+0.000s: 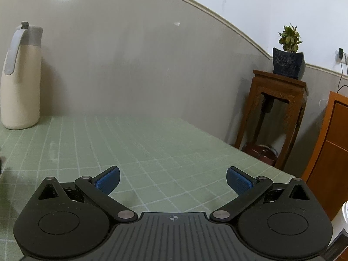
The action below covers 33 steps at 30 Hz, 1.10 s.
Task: Organize fruits
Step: 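Move the left gripper to the small tangerine and grasp it, then carry the small tangerine with the left gripper into the box and release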
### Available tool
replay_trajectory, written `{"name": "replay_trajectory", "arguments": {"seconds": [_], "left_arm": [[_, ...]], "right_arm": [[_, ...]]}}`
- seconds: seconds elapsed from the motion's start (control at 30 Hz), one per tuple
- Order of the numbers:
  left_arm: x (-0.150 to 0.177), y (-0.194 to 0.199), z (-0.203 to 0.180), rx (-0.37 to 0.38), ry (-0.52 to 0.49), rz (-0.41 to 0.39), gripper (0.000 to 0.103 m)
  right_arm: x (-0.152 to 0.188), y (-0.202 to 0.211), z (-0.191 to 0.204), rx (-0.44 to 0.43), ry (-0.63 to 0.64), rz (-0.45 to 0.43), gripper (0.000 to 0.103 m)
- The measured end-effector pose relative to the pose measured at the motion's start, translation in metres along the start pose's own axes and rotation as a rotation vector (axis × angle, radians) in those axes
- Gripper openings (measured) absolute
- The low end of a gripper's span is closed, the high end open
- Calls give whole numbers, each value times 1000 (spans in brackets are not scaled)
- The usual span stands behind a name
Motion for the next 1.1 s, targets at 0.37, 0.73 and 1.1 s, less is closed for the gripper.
{"name": "replay_trajectory", "arguments": {"seconds": [0.37,0.73,1.1], "left_arm": [[-5,-19,1,32,44,29,22],[-6,-11,3,21,43,4,22],[-9,41,40,-99,32,-87,22]], "right_arm": [[4,-2,6,-37,15,17,103],[3,3,9,-60,17,15,103],[-3,20,32,-131,46,-20,103]]}}
Point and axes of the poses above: each gripper's, at about its wrist camera, not at the fingertips, and y roughly against the way its jaws point, z to its left, x to its underside, the point moved 7 cm from there along -y, roughly the way its jaws point, and after that the axes turned 11 degrees about x, right-handed, at the moved point
